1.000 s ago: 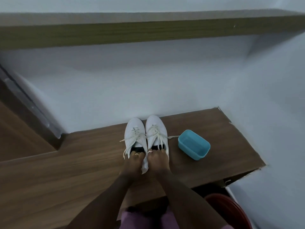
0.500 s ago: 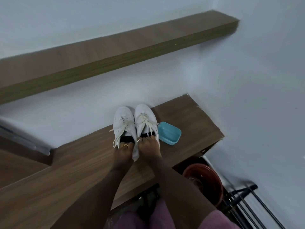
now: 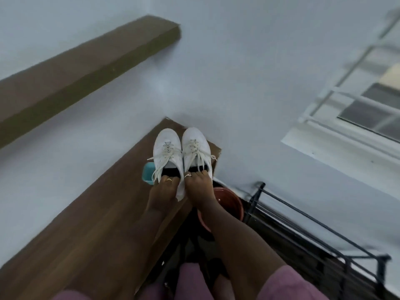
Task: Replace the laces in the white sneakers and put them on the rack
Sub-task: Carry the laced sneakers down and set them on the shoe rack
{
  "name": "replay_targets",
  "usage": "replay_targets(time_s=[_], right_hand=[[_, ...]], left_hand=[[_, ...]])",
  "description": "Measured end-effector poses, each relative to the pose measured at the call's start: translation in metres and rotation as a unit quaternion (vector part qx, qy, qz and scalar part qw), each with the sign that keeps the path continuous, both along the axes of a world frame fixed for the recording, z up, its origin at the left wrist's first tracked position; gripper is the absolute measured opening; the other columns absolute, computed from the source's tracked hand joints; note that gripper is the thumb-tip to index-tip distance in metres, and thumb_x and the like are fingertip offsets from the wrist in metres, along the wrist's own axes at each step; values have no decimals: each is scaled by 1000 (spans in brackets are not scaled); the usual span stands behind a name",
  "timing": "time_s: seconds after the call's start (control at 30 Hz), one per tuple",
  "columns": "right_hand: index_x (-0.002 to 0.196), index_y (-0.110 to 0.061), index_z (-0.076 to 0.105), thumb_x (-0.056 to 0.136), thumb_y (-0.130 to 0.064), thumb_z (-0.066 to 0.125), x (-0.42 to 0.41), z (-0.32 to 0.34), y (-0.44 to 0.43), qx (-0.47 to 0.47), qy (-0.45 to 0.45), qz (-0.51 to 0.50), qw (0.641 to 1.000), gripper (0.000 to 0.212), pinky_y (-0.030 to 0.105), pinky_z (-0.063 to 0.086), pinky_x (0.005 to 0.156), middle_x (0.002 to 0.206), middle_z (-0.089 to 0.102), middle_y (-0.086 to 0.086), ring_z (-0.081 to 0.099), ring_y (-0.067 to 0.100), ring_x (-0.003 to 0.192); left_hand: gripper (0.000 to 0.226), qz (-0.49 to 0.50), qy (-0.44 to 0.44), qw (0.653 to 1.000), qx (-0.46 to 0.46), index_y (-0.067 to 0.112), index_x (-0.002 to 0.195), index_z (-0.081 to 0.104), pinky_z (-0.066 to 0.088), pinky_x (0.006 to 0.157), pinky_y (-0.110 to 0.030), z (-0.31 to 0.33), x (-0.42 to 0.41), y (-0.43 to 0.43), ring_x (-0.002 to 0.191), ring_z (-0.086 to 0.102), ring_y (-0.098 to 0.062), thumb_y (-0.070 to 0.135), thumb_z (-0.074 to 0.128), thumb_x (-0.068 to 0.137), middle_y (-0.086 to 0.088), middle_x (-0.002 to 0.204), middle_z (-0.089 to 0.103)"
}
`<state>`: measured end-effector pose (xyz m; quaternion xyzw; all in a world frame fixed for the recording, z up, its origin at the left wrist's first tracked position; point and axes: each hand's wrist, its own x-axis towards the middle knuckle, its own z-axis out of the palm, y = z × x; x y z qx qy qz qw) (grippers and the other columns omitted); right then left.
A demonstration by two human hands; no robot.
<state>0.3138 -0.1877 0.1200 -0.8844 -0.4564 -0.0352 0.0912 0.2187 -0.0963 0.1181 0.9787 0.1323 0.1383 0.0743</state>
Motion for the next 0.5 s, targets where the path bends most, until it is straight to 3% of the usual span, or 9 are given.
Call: replay_targets(time_s=[0.1, 0.2, 0.27, 0.37, 0.5], right_hand=[[53, -15, 57, 46, -10, 77, 10, -11, -40, -21, 5, -53, 998, 22, 22, 41, 50, 43, 52, -2, 54, 17, 40], [54, -16, 57, 62, -17, 54, 14, -15, -85, -31, 15, -107, 994, 8, 21, 39, 50, 44, 52, -2, 54, 17, 41], [56, -16, 58, 64, -22, 38, 14, -21, -117, -41, 21, -152, 987, 23, 21, 39, 50, 45, 53, -3, 54, 18, 42], [53, -16, 57, 64, -23, 36, 12, -25, -159, -40, 12, -212, 976, 25, 20, 39, 48, 43, 52, -3, 52, 17, 39], [48, -18, 55, 65, -22, 39, 17, -47, -208, -54, 34, -267, 962, 24, 20, 36, 46, 39, 49, -2, 50, 14, 36]], left_hand=[[15, -66, 18, 997, -31, 15, 75, 52, 41, 43, -26, -10, 22, -26, 55, 58, -28, 25, 55, 65, -5, 63, 57], [42, -115, 85, 989, -38, 19, 76, 51, 39, 43, -22, -23, 42, -55, 54, 58, -21, 22, 80, 45, -1, 64, 58], [34, -171, 77, 982, -37, 18, 78, 53, 40, 43, -22, -27, 52, -79, 56, 60, -20, 20, 72, 51, -1, 65, 60], [23, -252, 31, 967, -25, 18, 85, 45, 41, 45, -25, -36, 69, -114, 59, 61, -19, 22, 51, 63, 0, 63, 59], [22, -332, 44, 941, -41, 17, 70, 60, 41, 41, -19, -44, 96, -158, 51, 58, -16, 31, 69, 58, 3, 58, 57]])
